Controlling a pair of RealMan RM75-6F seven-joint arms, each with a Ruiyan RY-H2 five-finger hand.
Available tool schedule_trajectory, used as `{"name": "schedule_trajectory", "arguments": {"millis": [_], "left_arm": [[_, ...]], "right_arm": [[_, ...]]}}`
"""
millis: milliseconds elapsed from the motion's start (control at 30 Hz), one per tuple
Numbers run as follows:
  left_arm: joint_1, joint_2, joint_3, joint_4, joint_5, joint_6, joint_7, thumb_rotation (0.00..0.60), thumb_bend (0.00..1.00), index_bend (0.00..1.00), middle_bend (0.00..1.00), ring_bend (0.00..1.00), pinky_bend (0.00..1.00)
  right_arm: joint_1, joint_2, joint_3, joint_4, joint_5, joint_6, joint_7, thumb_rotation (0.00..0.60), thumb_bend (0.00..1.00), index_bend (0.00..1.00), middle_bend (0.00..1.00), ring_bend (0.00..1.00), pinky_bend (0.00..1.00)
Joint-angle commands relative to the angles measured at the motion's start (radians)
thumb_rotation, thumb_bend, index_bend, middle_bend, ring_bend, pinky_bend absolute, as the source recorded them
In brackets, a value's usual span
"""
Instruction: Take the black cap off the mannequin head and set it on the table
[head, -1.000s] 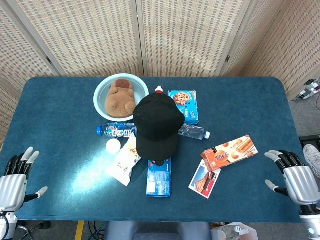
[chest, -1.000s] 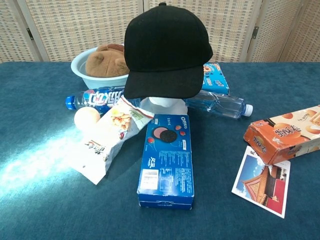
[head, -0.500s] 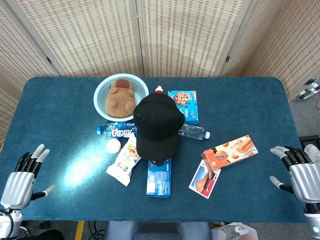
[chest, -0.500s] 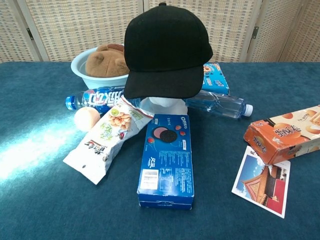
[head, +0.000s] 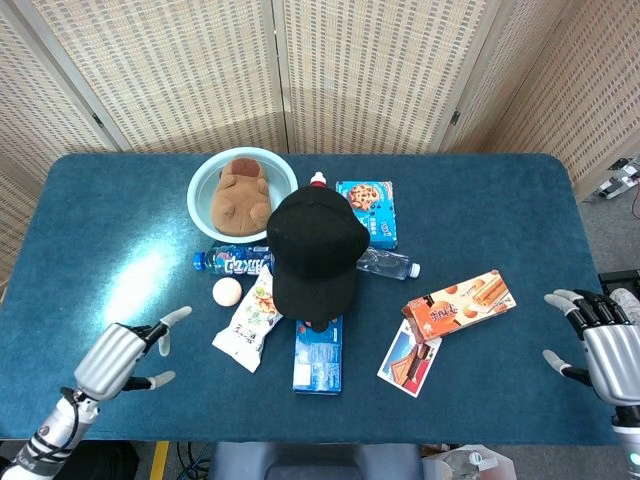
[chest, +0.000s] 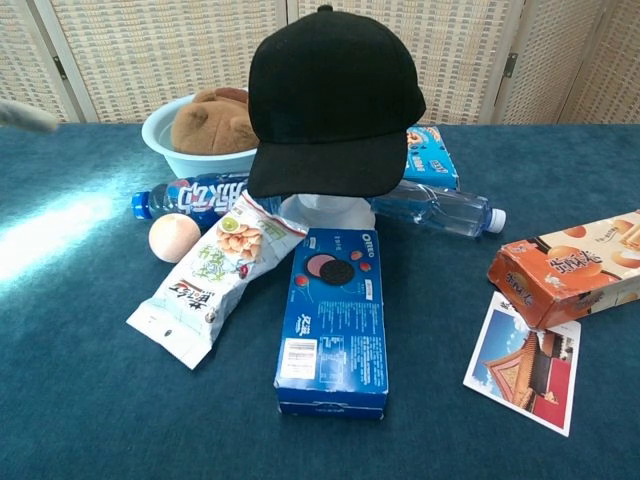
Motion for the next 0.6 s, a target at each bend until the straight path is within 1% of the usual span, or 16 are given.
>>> {"name": "schedule_trajectory", "arguments": {"millis": [33, 167, 267, 433, 600], "left_arm": [[-0.058, -0.032, -0.008, 0.006, 0.023, -0.055, 0.001, 0.600, 0.04, 0.17, 0.84, 0.88, 1.00], [-0.111, -0.075, -0.016, 0.016, 0.023, -0.103, -0.009, 0.600, 0.04, 0.19, 0.94, 0.97, 1.00], [-0.146, -0.117, -0.024, 0.030, 0.023, -0.125, -0.014, 0.600, 0.04, 0.23, 1.00, 1.00, 1.00], [-0.192, -0.222, -0.050, 0.091, 0.022, -0.120, -0.008, 0.600, 0.04, 0.30, 1.00, 1.00, 1.00], [-0.226, -0.301, -0.083, 0.140, 0.001, -0.104, 0.002, 0.600, 0.04, 0.32, 1.00, 1.00, 1.00]], "right_arm": [[-0.001, -0.001, -0.001, 0.001, 0.000, -0.001, 0.000, 0.600, 0.08, 0.28, 0.26, 0.19, 0.23], [-0.001, -0.004, -0.004, 0.003, -0.003, -0.002, 0.002, 0.600, 0.08, 0.28, 0.26, 0.19, 0.23], [-0.003, -0.006, -0.006, 0.006, -0.001, -0.003, 0.005, 0.600, 0.08, 0.28, 0.26, 0.19, 0.23], [-0.006, -0.009, -0.008, 0.012, 0.000, -0.001, 0.010, 0.600, 0.08, 0.28, 0.26, 0.19, 0.23], [-0.012, -0.011, -0.011, 0.020, 0.001, 0.003, 0.017, 0.600, 0.08, 0.28, 0.26, 0.19, 0.23]]}}
